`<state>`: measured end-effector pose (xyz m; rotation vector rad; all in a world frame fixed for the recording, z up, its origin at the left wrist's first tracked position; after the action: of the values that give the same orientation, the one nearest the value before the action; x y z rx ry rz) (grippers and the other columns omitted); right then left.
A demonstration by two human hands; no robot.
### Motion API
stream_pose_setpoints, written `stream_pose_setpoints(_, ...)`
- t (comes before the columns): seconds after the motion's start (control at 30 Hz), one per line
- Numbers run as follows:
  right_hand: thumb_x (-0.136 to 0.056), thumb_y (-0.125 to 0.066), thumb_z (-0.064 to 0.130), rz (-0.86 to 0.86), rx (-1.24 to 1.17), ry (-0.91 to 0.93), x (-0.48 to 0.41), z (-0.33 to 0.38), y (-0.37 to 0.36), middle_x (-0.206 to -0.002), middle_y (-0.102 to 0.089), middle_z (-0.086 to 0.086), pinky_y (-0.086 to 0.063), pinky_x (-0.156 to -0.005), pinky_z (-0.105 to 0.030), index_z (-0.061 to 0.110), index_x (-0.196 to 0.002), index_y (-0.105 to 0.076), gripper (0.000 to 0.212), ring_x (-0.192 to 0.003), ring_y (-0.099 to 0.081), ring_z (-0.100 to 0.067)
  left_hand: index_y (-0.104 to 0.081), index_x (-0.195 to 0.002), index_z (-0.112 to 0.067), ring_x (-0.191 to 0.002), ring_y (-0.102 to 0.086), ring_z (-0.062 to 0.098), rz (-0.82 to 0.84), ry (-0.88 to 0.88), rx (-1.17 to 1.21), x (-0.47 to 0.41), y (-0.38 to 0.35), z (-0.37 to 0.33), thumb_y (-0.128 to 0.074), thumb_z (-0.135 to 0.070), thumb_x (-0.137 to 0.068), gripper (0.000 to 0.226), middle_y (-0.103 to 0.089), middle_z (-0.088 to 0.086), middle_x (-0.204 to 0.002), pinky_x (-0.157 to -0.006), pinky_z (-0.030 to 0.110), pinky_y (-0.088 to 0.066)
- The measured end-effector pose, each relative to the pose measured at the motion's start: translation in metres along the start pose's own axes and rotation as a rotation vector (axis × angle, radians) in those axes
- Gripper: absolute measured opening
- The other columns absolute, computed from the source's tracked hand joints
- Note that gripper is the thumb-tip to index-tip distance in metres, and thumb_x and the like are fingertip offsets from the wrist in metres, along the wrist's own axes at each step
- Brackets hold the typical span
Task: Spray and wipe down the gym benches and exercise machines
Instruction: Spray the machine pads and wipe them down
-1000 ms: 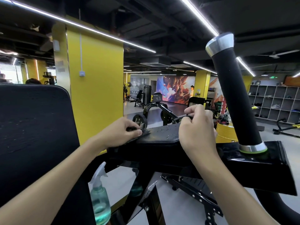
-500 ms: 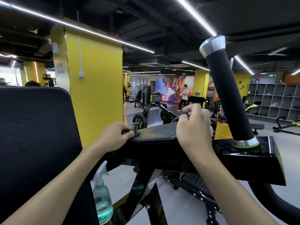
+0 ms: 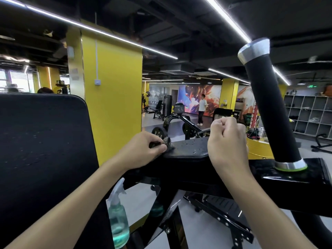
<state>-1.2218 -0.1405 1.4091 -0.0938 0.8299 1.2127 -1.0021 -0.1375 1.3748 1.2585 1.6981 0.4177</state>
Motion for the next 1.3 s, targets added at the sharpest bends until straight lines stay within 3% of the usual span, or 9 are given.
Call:
stream_pose_setpoints(0.07,-0.102,-0.03,0.033,0.001,0.001,-0.002,0.0,0.0,0.0,-0.114,-0.046,0.001,-0.028,-0.11,-0.054,0.025,-0.1,-0.049,0.021,-0.109,-0.041,-0.017,-0.075,-0.096,-0.016,-0.079,-0.066,0.015,0.003,0.066,-0.111,-0.008,-0.002,0.012,-0.062,-0.03,-0.098,0.019,-0.073,-0.002,-0.085,-0.071,0.03,-0.049)
stream_pose_setpoints(0.13,-0.102,-0.03,0.033,-0.003,-0.002,-0.012,0.001,0.0,0.0,-0.114,-0.045,0.0,-0.028,-0.11,-0.053,0.024,-0.101,-0.051,0.023,-0.11,-0.042,-0.018,-0.073,-0.094,-0.015,-0.079,-0.064,0.025,0.027,0.125,-0.198,-0.015,-0.004,0.018,-0.06,-0.031,-0.098,0.022,-0.07,0.004,-0.082,-0.066,0.033,-0.046)
stream_pose_setpoints(0.33,-0.102,-0.029,0.029,-0.029,-0.01,-0.001,-0.001,-0.003,-0.001,-0.108,-0.052,-0.003,-0.033,-0.106,-0.054,0.021,-0.097,-0.052,0.025,-0.109,-0.045,-0.021,-0.073,-0.084,-0.015,-0.055,-0.047,0.003,0.073,-0.024,0.023,-0.018,-0.006,-0.007,-0.063,-0.025,-0.098,0.02,-0.061,-0.004,-0.065,-0.055,0.02,-0.034)
stream_pose_setpoints(0.5,-0.102,-0.028,0.032,-0.046,-0.039,0.004,-0.001,-0.002,-0.001,-0.105,-0.054,-0.004,-0.034,-0.103,-0.056,0.02,-0.094,-0.052,0.027,-0.106,-0.046,-0.022,-0.062,-0.07,-0.022,-0.06,-0.048,0.012,0.098,0.076,-0.078,-0.029,-0.008,0.01,-0.062,-0.026,-0.098,0.029,-0.055,-0.004,-0.06,-0.055,0.026,-0.033)
stream_pose_setpoints(0.63,-0.099,-0.025,0.037,-0.053,-0.044,0.011,-0.001,-0.003,-0.003,-0.107,-0.052,-0.003,-0.036,-0.102,-0.054,0.021,-0.094,-0.051,0.031,-0.107,-0.044,-0.02,-0.077,-0.092,-0.019,-0.071,-0.06,0.009,0.099,-0.042,0.067,-0.025,-0.009,-0.01,-0.066,-0.028,-0.096,0.015,-0.074,0.003,-0.085,-0.069,0.026,-0.045)
stream_pose_setpoints(0.8,-0.094,-0.018,0.048,-0.049,-0.081,0.01,0.001,0.0,-0.001,-0.104,-0.048,-0.001,-0.036,-0.1,-0.048,0.024,-0.089,-0.046,0.037,-0.107,-0.041,-0.018,-0.075,-0.101,-0.019,-0.093,-0.067,0.025,0.116,0.075,-0.129,-0.044,-0.014,0.016,-0.064,-0.032,-0.096,0.018,-0.073,0.004,-0.093,-0.08,0.03,-0.05)
stream_pose_setpoints(0.97,-0.098,-0.022,0.045,-0.04,-0.074,0.009,0.0,0.0,-0.002,-0.108,-0.044,0.002,-0.033,-0.106,-0.052,0.021,-0.099,-0.048,0.036,-0.114,-0.039,-0.018,-0.075,-0.09,-0.011,-0.077,-0.063,0.024,0.148,-0.026,-0.01,-0.055,-0.019,0.001,-0.066,-0.032,-0.094,0.023,-0.073,0.009,-0.086,-0.076,0.034,-0.052)
stream_pose_setpoints(1.13,-0.099,-0.024,0.043,-0.056,-0.062,0.023,0.002,0.001,0.001,-0.102,-0.047,-0.001,-0.038,-0.099,-0.053,0.017,-0.096,-0.049,0.036,-0.108,-0.042,-0.022,-0.075,-0.093,-0.012,-0.089,-0.066,0.027,0.116,0.071,-0.162,-0.066,-0.029,0.013,-0.063,-0.032,-0.097,0.024,-0.074,0.008,-0.093,-0.079,0.034,-0.051)
stream_pose_setpoints(1.3,-0.1,-0.025,0.043,-0.043,-0.068,0.018,0.001,0.001,-0.001,-0.103,-0.042,0.005,-0.035,-0.105,-0.05,0.02,-0.101,-0.049,0.034,-0.11,-0.04,-0.017,-0.076,-0.093,-0.01,-0.076,-0.063,0.021,0.191,0.023,-0.02,-0.075,-0.027,0.003,-0.066,-0.033,-0.094,0.025,-0.075,0.012,-0.093,-0.071,0.03,-0.048)
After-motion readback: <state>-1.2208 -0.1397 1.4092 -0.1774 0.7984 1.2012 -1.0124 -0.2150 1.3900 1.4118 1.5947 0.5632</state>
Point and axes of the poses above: each hand's wrist, its own x-axis away from the middle knuckle, its own y-axis out of the back of the hand, z = x × y, the point moved 3 cm from there along -x, towards the middle knuckle
